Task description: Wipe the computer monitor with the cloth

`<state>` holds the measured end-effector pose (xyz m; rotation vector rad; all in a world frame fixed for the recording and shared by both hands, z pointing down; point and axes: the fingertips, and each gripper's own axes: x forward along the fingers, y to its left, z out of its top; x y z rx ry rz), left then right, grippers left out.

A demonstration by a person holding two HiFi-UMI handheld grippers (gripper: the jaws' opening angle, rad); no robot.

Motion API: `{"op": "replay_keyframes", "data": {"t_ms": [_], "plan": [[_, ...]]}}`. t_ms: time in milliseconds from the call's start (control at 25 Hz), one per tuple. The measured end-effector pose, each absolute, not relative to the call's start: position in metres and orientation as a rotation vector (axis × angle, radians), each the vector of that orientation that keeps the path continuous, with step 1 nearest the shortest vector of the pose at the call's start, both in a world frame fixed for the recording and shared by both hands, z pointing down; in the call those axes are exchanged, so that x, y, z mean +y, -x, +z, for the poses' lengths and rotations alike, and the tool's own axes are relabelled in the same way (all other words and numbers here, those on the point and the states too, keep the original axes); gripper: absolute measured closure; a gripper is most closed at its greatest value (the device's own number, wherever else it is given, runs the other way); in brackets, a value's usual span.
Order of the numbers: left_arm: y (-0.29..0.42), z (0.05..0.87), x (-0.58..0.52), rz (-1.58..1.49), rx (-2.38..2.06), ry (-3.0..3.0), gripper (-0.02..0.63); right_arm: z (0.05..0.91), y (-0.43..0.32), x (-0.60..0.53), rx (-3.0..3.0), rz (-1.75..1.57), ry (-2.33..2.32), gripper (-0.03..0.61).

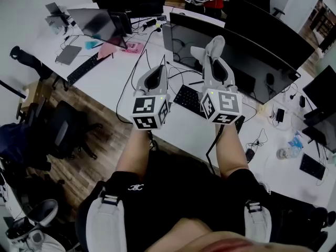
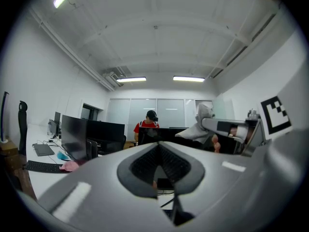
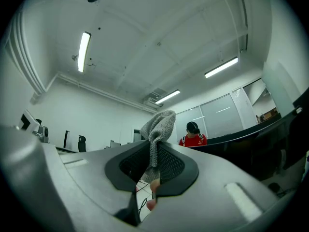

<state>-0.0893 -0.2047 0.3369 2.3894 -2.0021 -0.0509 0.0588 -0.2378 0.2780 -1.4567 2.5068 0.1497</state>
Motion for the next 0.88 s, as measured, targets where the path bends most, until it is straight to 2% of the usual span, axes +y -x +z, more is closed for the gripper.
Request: {"op": "replay_keyframes", "data": {"t_ms": [880], "plan": [[0.230, 0.331, -0.352, -0.113, -1.681, -2.617, 0.565, 0.250, 0.074, -0.421, 2.349, 0.246, 1.815, 0.549]]}}
